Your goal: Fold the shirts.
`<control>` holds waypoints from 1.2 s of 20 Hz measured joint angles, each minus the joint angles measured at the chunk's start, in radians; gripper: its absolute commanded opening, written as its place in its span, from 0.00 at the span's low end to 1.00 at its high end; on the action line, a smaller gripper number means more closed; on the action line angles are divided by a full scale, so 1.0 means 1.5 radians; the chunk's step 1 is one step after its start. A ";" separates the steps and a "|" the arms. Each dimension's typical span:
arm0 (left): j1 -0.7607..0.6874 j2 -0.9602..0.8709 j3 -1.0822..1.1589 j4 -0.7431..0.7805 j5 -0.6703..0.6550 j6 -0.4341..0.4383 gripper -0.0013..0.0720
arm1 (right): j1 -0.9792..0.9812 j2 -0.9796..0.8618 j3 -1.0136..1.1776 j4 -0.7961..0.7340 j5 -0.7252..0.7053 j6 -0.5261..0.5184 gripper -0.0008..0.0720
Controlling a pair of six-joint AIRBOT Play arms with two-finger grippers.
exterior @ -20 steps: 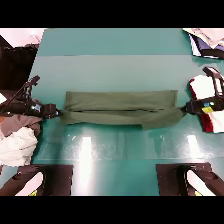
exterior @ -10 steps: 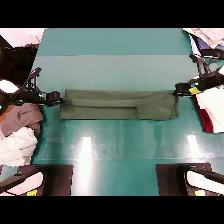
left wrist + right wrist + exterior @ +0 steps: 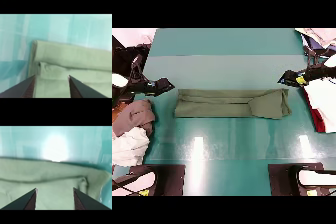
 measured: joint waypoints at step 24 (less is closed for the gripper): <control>-0.165 -0.001 0.015 -0.029 -0.122 0.007 0.05 | -0.146 -0.119 -0.125 0.169 0.077 -0.271 0.54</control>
